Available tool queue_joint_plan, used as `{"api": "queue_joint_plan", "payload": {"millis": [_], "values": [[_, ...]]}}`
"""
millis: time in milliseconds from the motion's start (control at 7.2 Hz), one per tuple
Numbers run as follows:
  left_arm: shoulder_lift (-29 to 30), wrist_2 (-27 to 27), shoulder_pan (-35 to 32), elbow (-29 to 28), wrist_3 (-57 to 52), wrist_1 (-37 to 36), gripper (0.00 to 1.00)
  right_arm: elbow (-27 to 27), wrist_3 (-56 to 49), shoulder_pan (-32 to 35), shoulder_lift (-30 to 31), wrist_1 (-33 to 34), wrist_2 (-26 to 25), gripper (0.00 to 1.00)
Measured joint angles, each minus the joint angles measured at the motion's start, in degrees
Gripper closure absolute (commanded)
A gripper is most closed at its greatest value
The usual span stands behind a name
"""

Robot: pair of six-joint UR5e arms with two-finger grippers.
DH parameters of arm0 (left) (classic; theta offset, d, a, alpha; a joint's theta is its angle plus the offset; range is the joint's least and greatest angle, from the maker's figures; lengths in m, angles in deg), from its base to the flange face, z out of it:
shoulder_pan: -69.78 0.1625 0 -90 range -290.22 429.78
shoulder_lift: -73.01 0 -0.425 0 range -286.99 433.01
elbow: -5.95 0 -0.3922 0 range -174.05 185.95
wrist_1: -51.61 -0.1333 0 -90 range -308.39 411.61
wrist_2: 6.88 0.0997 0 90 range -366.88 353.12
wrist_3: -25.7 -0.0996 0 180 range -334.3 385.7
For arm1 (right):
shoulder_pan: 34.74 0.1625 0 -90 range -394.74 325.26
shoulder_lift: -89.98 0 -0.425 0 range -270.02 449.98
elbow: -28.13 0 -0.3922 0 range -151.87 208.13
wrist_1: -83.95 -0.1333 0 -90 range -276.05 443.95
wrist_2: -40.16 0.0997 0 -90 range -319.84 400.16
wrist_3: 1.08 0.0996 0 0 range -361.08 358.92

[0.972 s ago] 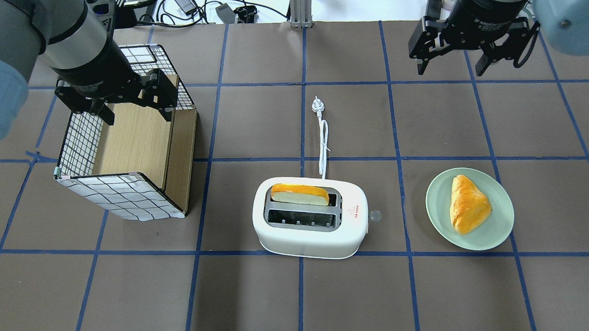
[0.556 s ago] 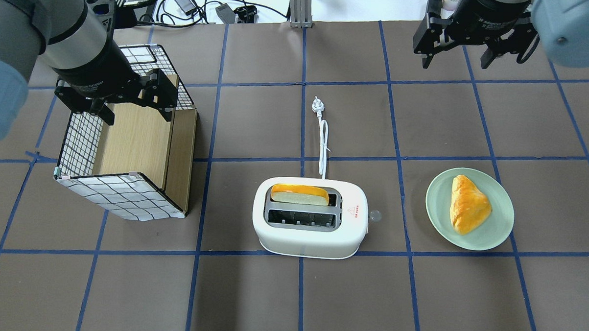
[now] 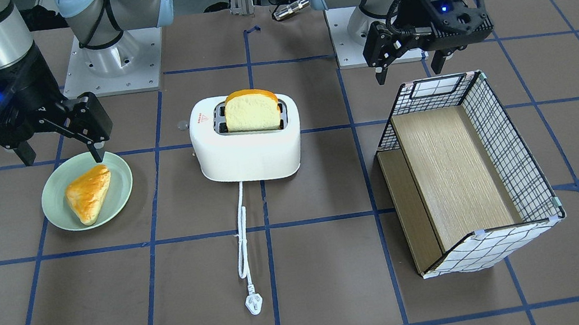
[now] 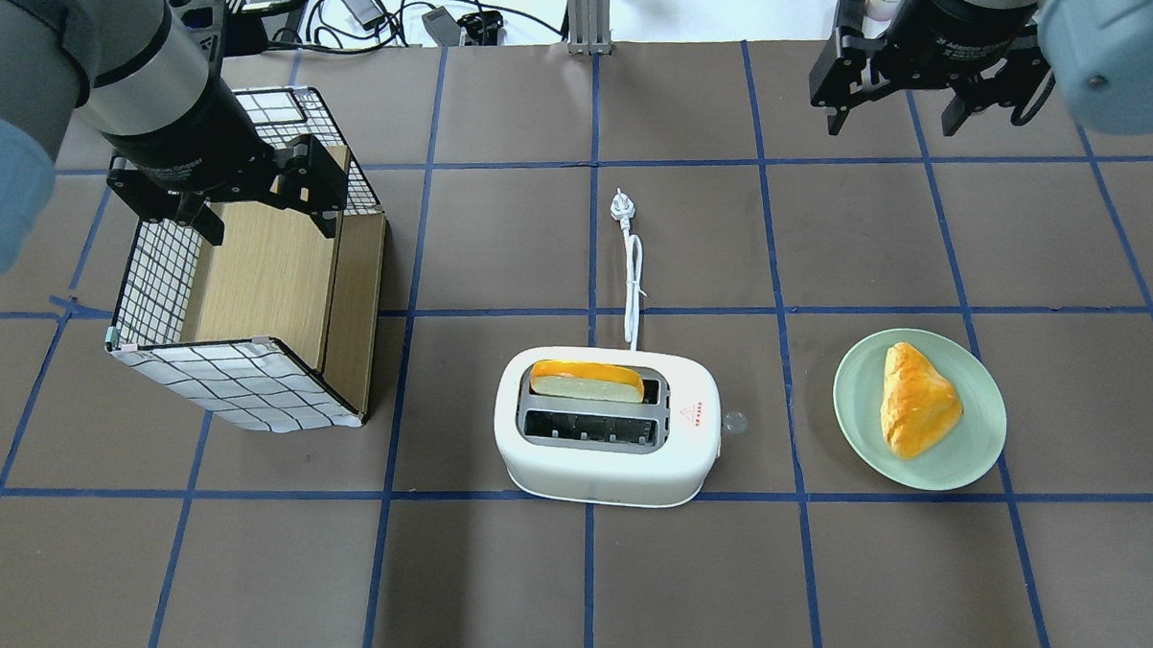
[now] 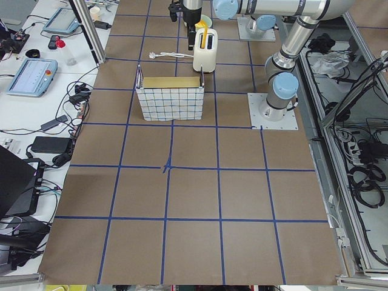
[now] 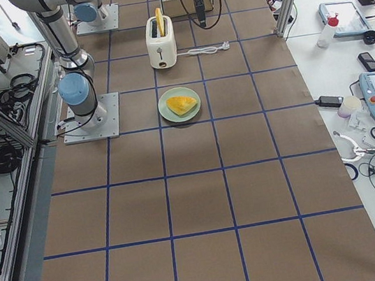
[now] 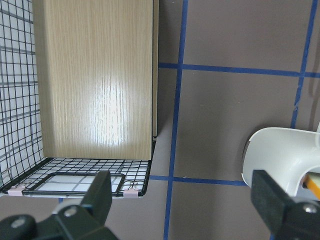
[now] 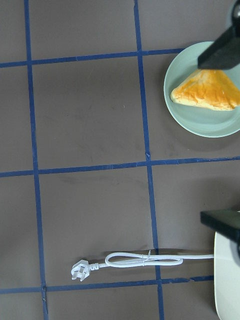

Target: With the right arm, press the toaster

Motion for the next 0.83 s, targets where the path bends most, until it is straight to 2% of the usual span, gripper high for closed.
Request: {"api": "queue_joint_plan", "payload": {"millis": [278, 833], "values": [[0.0, 0.0, 0.0, 0.0, 0.0, 0.0, 0.00, -0.1, 0.2, 0.0, 0.0, 0.0, 0.3, 0.00], [0.1, 0.0, 0.0, 0.0, 0.0, 0.0, 0.00, -0.2, -0.6, 0.0, 0.0, -2.5, 5.1, 0.00]]}}
